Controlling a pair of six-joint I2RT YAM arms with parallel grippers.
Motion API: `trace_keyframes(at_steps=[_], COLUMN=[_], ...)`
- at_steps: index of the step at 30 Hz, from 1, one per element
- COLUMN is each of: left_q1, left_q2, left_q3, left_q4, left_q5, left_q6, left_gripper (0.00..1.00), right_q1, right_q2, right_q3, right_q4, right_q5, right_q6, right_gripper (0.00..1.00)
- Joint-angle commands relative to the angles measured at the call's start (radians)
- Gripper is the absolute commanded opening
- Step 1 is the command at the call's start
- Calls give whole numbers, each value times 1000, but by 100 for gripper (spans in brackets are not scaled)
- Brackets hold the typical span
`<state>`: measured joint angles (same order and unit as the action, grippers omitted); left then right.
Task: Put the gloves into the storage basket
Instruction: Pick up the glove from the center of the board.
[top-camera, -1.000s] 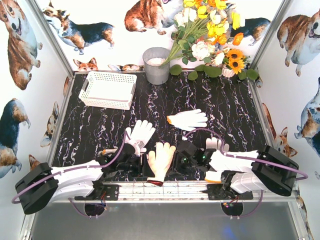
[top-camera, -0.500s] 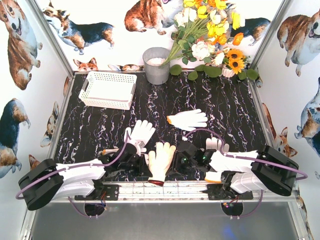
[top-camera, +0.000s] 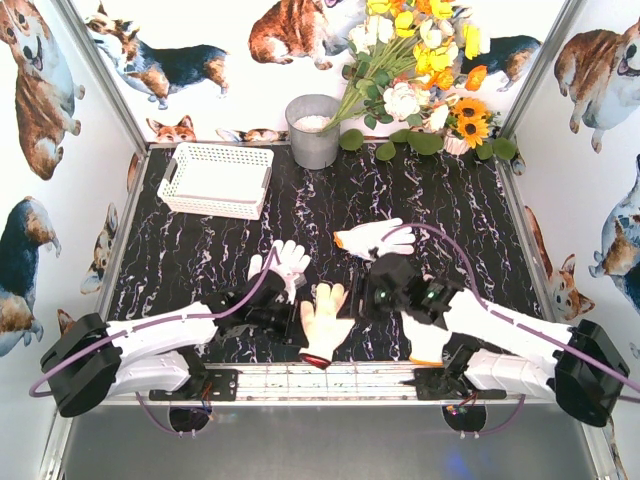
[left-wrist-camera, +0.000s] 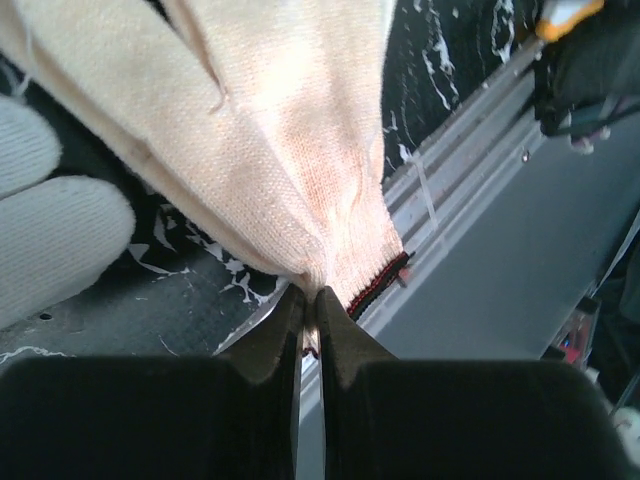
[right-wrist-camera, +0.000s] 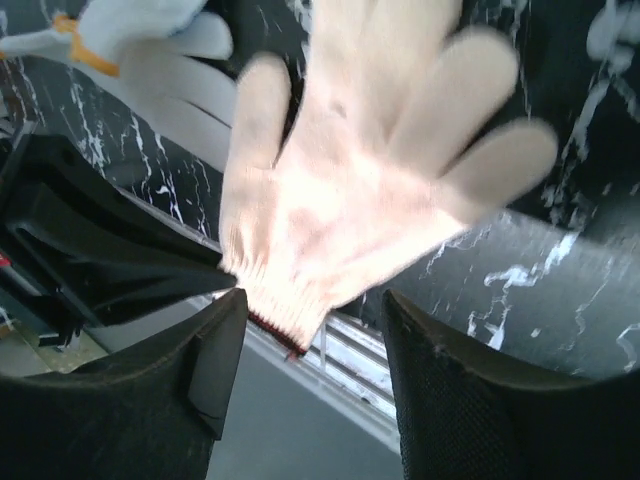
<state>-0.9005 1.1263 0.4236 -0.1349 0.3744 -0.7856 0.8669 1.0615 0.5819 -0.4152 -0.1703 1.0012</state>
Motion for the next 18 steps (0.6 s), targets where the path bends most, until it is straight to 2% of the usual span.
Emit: trace_keyframes(at_steps=[1,5,11,18], left_q1=[7,25,70,132], left_q2=[0,14,103,234], left_q3=[91,120,151,240], left_q4=[-124,-167,-181,-233], left_q5=[105,158,223,252], left_q6=[181,256,344,458], left_gripper=[0,0,0,0], right_q1=[-86,-125,-174,-177], right_q2=[14,130,299,387], right_q3=[53,116,199,167], right_q4=[107,147,131,245], right_q5=[-155,-204,-191,-222], right_q6=[-282,-397,-417,-376], right_gripper=[60,61,58,51])
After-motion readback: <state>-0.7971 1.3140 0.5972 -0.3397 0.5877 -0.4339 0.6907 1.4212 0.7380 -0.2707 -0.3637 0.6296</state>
